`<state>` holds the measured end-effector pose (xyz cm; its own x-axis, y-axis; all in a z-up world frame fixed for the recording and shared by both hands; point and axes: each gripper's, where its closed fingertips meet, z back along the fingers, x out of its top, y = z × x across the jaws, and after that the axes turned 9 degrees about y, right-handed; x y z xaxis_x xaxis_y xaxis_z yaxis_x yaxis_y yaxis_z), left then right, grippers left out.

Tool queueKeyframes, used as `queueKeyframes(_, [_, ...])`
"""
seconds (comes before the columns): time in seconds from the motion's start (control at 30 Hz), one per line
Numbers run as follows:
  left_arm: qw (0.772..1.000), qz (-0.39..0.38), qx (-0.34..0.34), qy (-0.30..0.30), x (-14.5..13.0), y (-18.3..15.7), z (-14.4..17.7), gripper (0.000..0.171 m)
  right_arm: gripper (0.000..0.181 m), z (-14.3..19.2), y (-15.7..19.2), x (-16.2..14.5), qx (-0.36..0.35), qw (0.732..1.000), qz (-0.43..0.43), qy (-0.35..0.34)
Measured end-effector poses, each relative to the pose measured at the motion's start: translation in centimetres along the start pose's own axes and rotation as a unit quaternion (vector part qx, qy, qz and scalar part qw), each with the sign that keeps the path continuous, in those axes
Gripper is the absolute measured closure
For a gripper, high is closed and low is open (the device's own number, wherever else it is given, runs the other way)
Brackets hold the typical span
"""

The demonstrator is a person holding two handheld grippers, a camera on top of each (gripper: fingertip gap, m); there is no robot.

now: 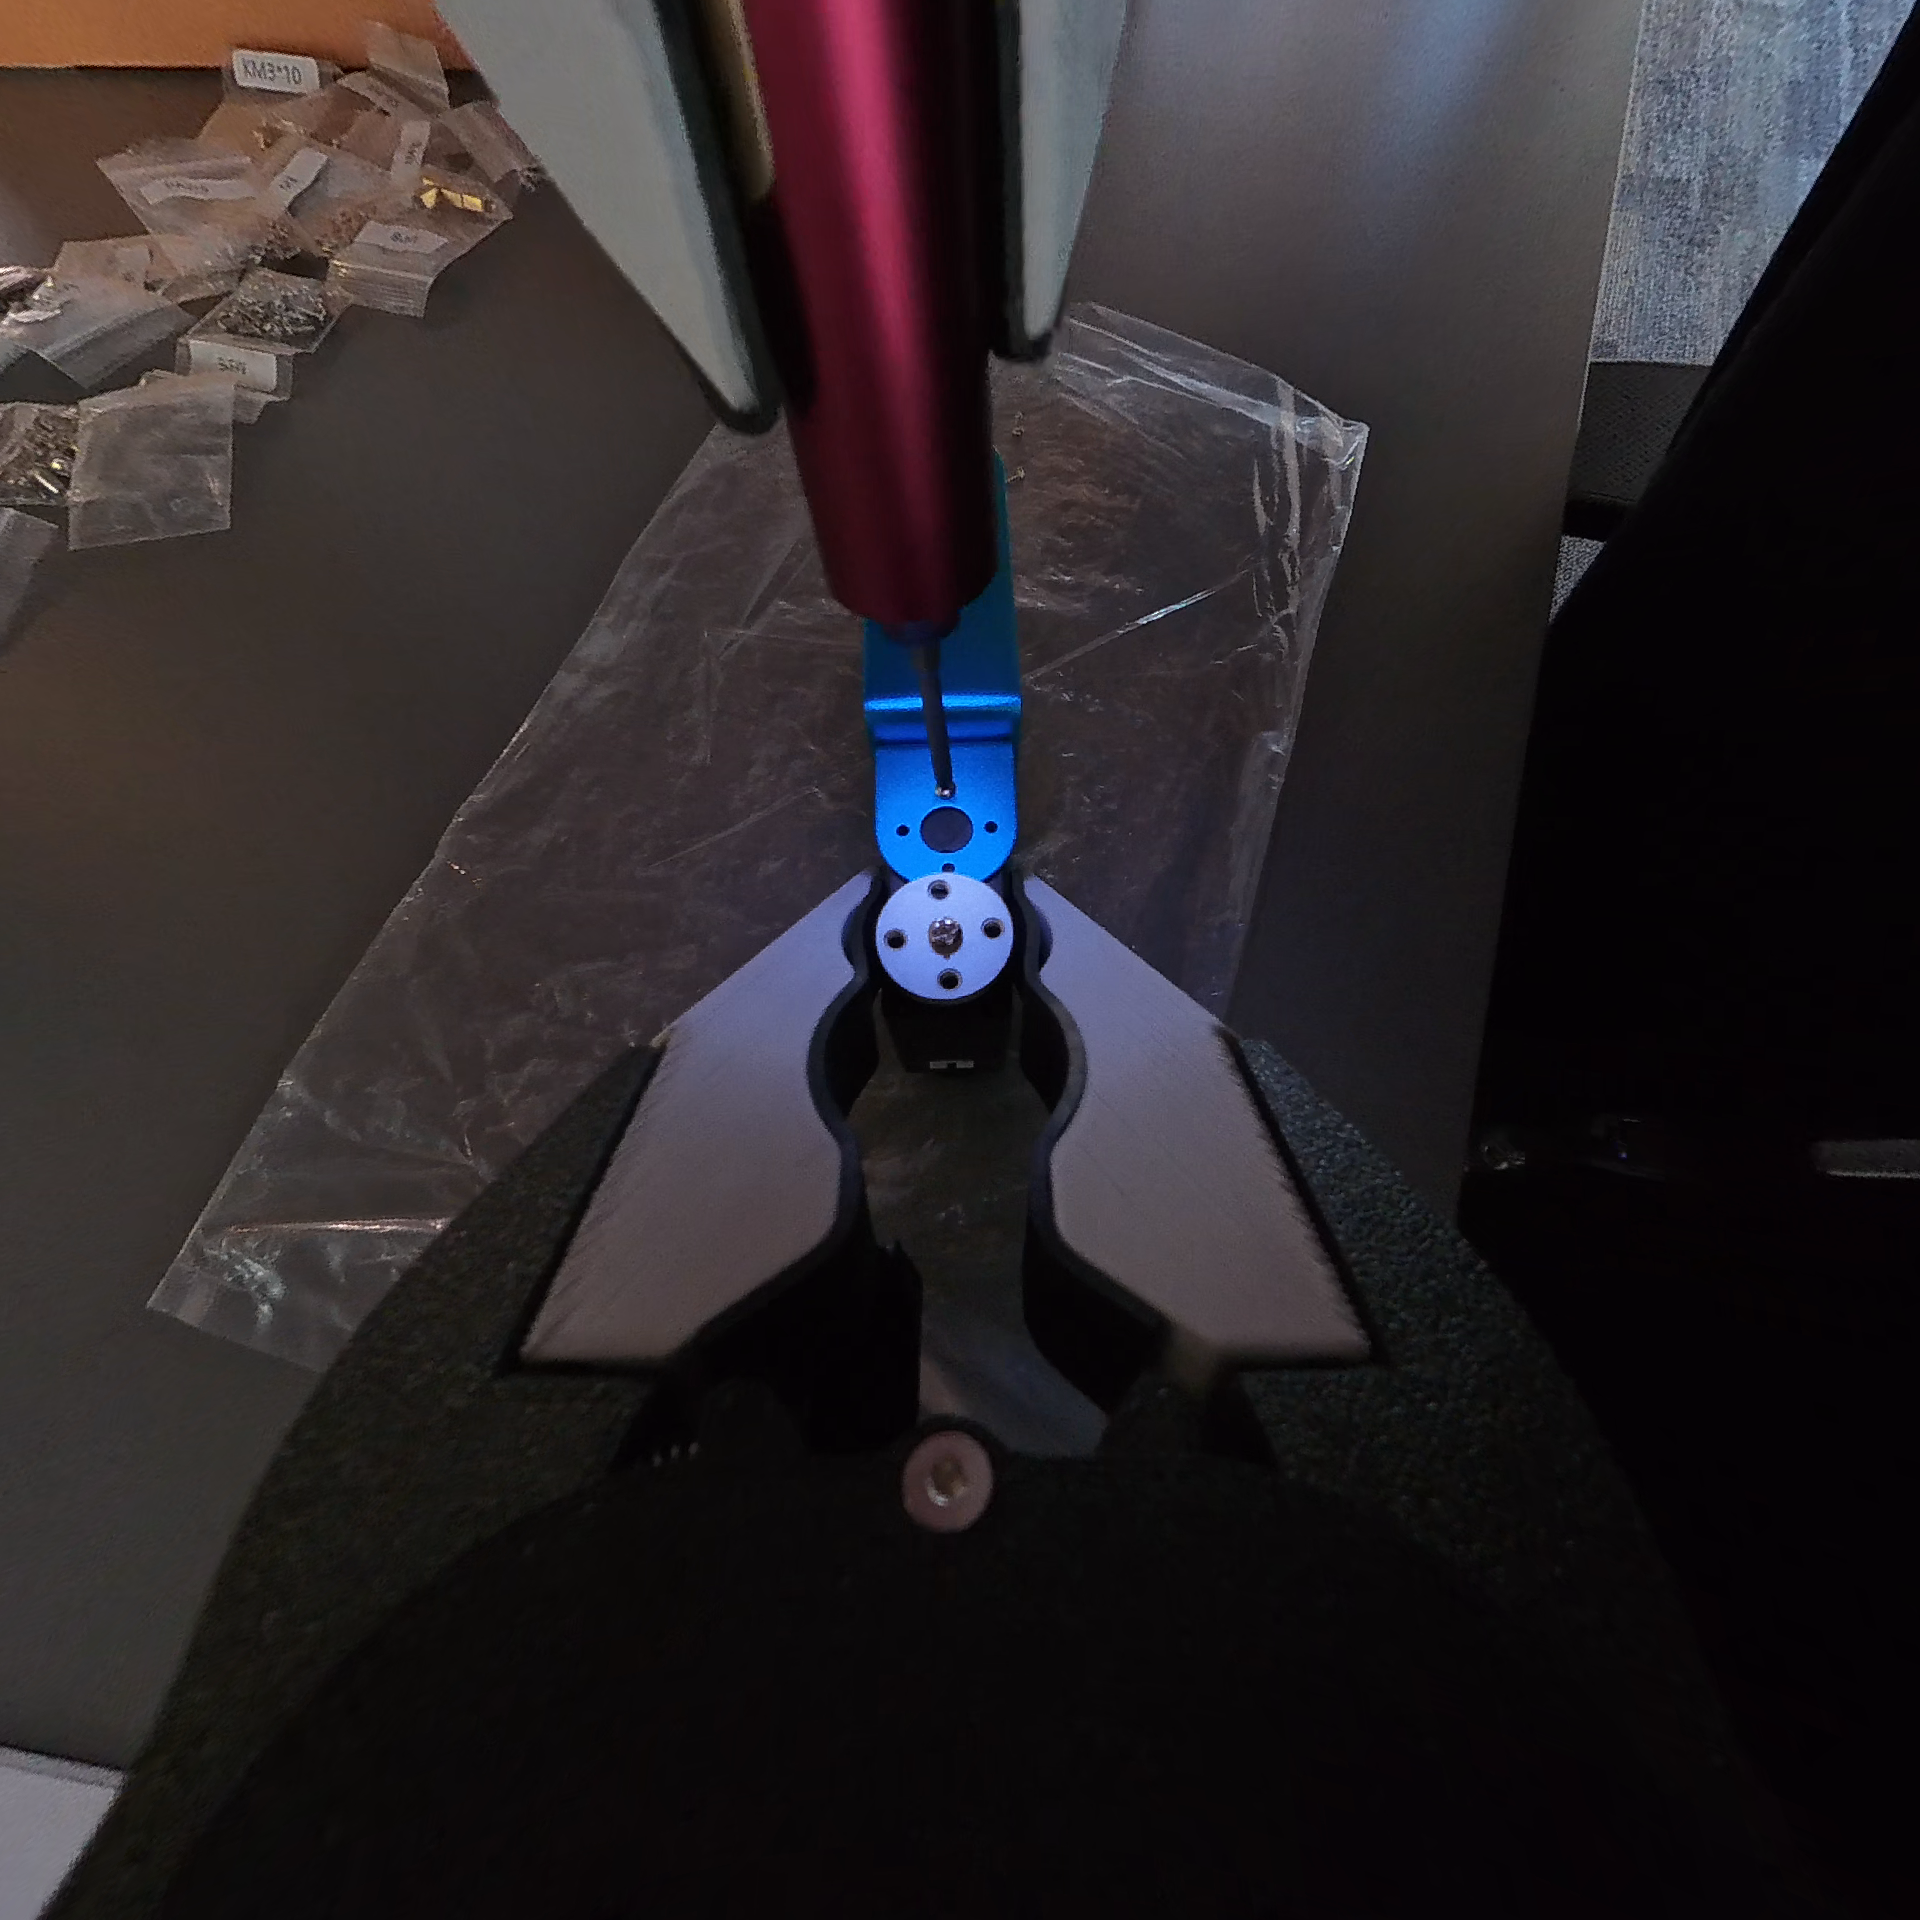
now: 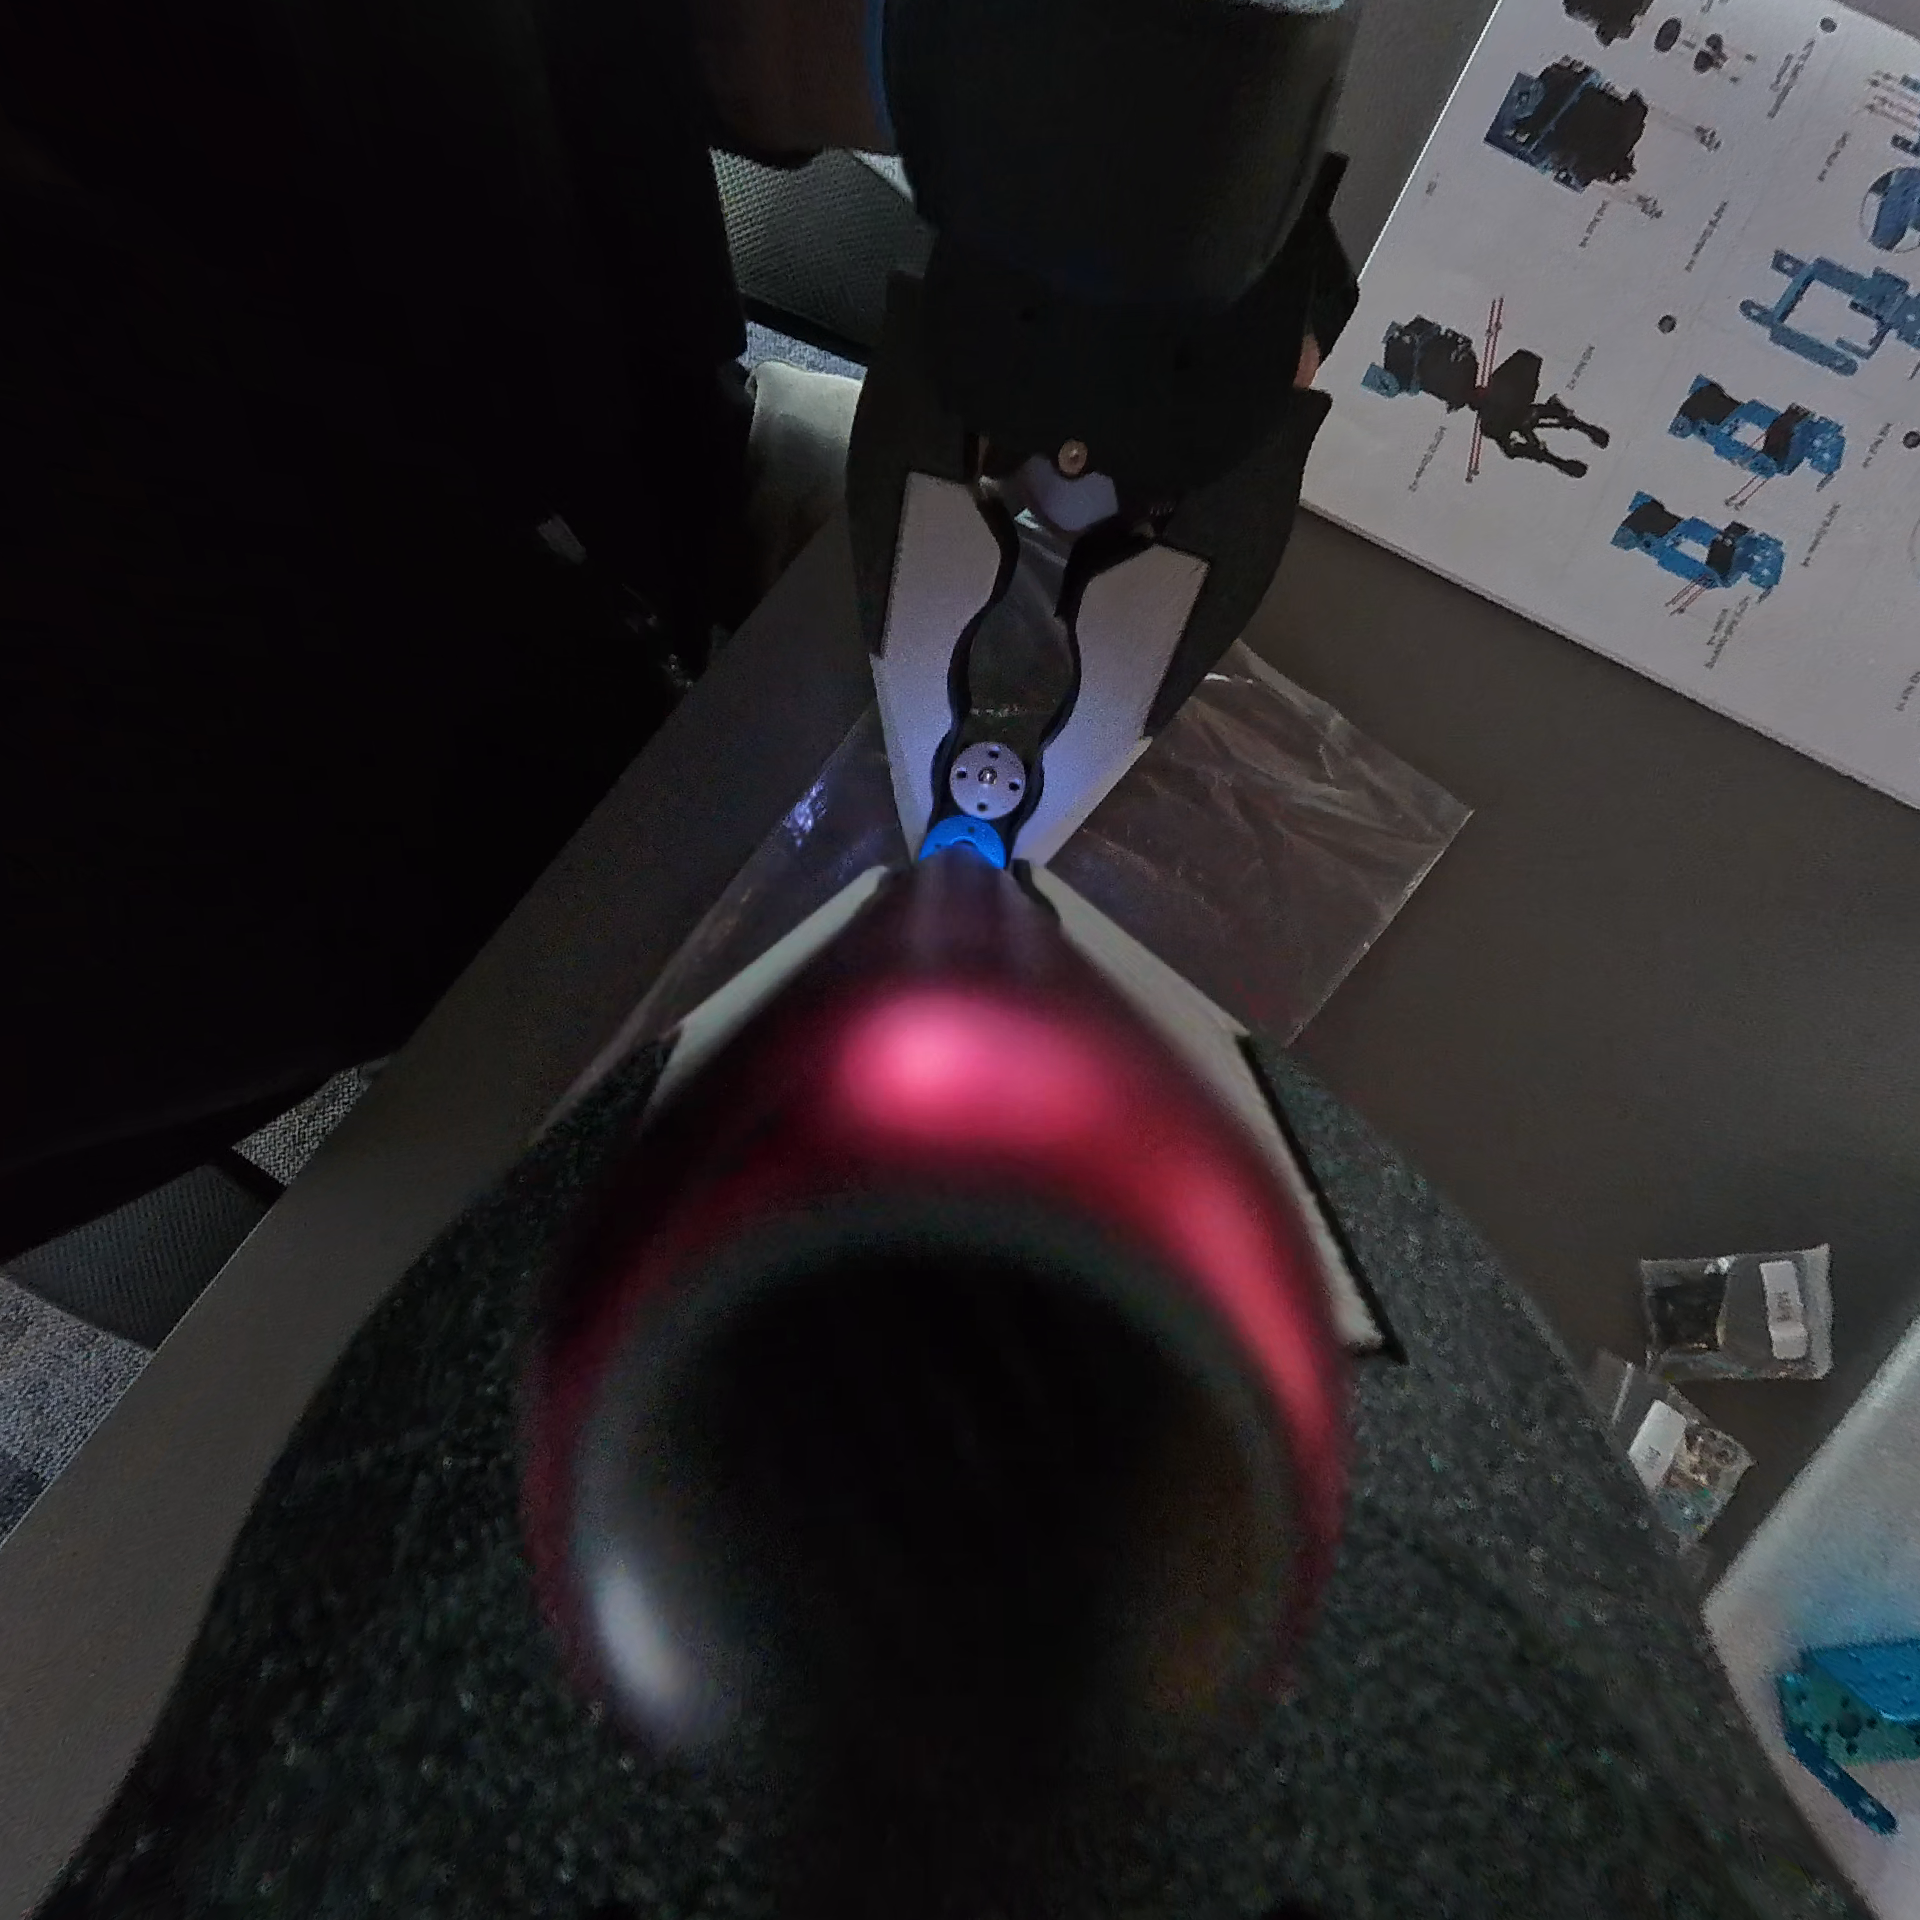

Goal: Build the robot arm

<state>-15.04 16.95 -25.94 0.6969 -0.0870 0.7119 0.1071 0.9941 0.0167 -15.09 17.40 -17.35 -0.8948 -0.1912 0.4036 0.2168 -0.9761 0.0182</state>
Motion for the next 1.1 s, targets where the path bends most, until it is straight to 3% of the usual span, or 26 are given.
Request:
queueKeyframes(0.03, [1.0,0.0,0.0,0.0,0.0,0.0,0.0,0.15,0.159,0.0,0.0,-0.2,-0.002,1.0,0.001,0.006])
queueKeyframes(0.13, [1.0,0.004,-0.006,0.0,0.0,0.0,0.0,0.15,0.159,0.2,-0.1,-1.2,-0.006,1.0,-0.01,0.024])
queueKeyframes(0.4, [1.0,-0.001,-0.007,0.001,0.0,-0.2,0.0,0.15,0.16,0.2,0.2,-1.3,-0.023,0.999,-0.03,-0.009])
queueKeyframes(0.5, [1.0,-0.002,-0.011,0.003,0.0,-0.2,-0.1,0.151,0.16,0.3,0.7,-1.7,-0.04,0.998,-0.044,-0.034])
queueKeyframes(0.57, [1.0,-0.004,-0.007,0.006,0.1,-0.2,-0.2,0.151,0.16,1.4,1.5,-1.0,-0.038,0.993,-0.069,-0.092])
queueKeyframes(0.63, [1.0,-0.009,-0.003,0.007,0.0,-0.3,-0.2,0.151,0.16,3.5,1.7,-0.4,-0.062,0.981,-0.093,-0.158])
queueKeyframes(0.7, [1.0,-0.01,-0.001,0.008,0.0,-0.2,-0.1,0.151,0.158,5.6,1.3,-1.4,-0.127,0.969,-0.118,-0.176])
queueKeyframes(0.87, [1.0,-0.005,-0.002,0.005,0.5,-0.4,0.3,0.151,0.16,9.5,3.8,-7.1,-0.273,0.91,-0.24,-0.2])
queueKeyframes(1.03, [0.999,-0.001,0.034,-0.006,1.5,0.8,1.8,0.152,0.16,6.4,9.0,-13.2,-0.338,0.858,-0.372,-0.109])
queueKeyframes(1.1, [0.998,0.004,0.058,0.002,1.4,1.8,2.1,0.151,0.16,4.6,10.0,-14.2,-0.352,0.834,-0.406,-0.124])
